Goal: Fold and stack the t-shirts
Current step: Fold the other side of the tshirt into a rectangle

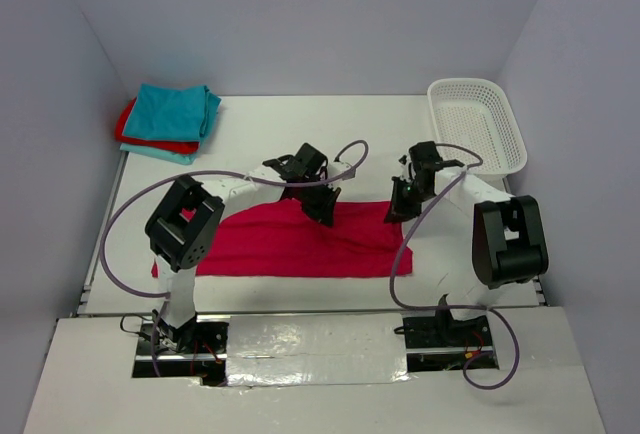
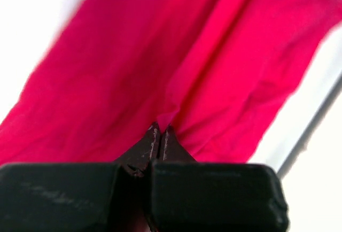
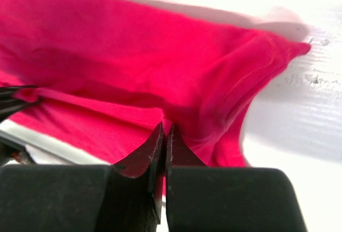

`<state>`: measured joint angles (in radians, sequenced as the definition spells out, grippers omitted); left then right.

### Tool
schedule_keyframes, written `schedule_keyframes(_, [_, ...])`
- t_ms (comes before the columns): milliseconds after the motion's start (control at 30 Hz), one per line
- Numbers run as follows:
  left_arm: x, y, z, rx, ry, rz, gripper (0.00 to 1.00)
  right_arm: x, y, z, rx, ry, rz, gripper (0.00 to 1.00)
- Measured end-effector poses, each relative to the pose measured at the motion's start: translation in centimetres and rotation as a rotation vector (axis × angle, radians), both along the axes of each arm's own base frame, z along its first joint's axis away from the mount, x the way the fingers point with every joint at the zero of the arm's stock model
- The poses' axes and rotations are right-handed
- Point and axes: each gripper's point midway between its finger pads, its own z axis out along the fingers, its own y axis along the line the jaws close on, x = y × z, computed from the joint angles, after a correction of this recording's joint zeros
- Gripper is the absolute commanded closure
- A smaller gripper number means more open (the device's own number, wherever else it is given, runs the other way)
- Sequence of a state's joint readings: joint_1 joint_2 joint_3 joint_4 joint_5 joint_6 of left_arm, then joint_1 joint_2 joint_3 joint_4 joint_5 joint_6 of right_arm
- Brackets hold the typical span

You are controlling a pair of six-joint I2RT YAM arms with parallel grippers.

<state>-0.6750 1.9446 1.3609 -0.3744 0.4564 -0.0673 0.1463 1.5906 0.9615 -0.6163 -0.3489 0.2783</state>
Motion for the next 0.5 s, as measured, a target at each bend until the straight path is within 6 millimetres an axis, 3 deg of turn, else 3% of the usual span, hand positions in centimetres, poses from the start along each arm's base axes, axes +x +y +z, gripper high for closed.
schedule_keyframes(167, [1.5, 0.0, 0.0, 0.023, -0.044, 0.097, 0.98, 0.6, -0.5, -0.9, -0.035, -0.002, -0.012, 1.00])
schedule_keyframes(267, [2.1, -0.2, 0.3, 0.016, -0.059, 0.130, 0.89, 1.3, -0.7, -0.9, -0.050, -0.031, -0.020, 0.99])
schedule_keyframes(300, [2.2, -0.3, 0.3, 0.011, -0.062, 0.134, 0.86, 1.5, -0.8, -0.9, -0.053, -0.040, -0.021, 0.94])
schedule_keyframes(333, [2.3, -0.4, 0.4, 0.005, -0.062, 0.137, 0.80, 1.7, -0.8, -0.9, -0.054, -0.050, -0.022, 0.81])
schedule_keyframes(500, [1.8, -0.1, -0.3, 0.008, -0.038, 0.147, 0.59, 2.2, -1.0, -1.0, -0.068, -0.069, -0.018, 0.53])
